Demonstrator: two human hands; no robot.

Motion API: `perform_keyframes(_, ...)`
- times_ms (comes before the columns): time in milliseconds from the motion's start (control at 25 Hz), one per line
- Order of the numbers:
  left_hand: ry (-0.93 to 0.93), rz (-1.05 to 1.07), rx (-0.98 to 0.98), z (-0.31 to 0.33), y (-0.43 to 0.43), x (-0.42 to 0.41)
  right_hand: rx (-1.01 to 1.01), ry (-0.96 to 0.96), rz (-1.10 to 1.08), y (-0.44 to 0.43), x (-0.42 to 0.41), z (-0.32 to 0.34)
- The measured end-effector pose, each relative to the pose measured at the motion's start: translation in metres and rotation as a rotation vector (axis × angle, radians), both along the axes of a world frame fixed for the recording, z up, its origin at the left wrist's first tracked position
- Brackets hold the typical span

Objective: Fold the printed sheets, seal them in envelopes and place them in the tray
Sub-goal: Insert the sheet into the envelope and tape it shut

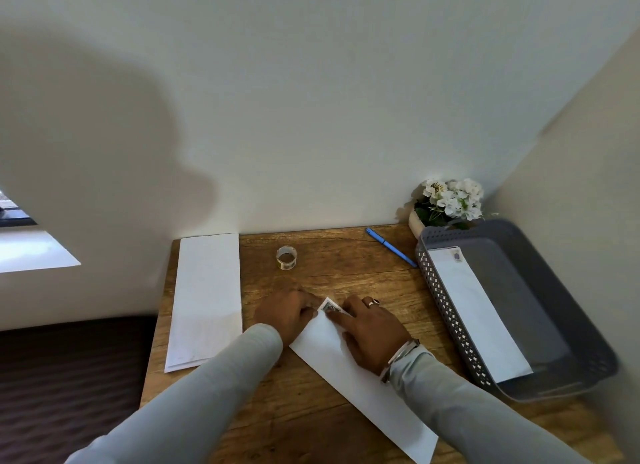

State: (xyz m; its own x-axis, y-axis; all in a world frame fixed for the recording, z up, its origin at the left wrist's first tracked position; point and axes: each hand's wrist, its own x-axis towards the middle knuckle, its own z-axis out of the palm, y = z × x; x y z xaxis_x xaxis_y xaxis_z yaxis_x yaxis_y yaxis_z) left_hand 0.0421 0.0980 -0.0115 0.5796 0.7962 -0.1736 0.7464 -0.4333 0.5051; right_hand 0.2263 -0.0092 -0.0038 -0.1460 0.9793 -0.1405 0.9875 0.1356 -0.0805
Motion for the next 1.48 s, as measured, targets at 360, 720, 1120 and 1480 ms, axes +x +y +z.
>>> perform_keyframes(360,-0.022,0.021,-0.009,0.002,-0.003,0.0,-0.015,-0.018,0.0,0.004,-0.005,0.003)
perform_keyframes(720,-0.041,0.04,-0.003,0.002,-0.006,0.0,-0.041,0.029,-0.024,-0.005,0.001,0.003)
perform_keyframes(1120,-0.015,0.049,-0.001,0.002,-0.006,0.0,-0.078,0.068,-0.108,0.005,-0.008,0.003)
perform_keyframes(1480,0.248,-0.164,0.268,-0.011,-0.019,0.005,0.012,0.089,-0.067,-0.002,-0.005,0.004)
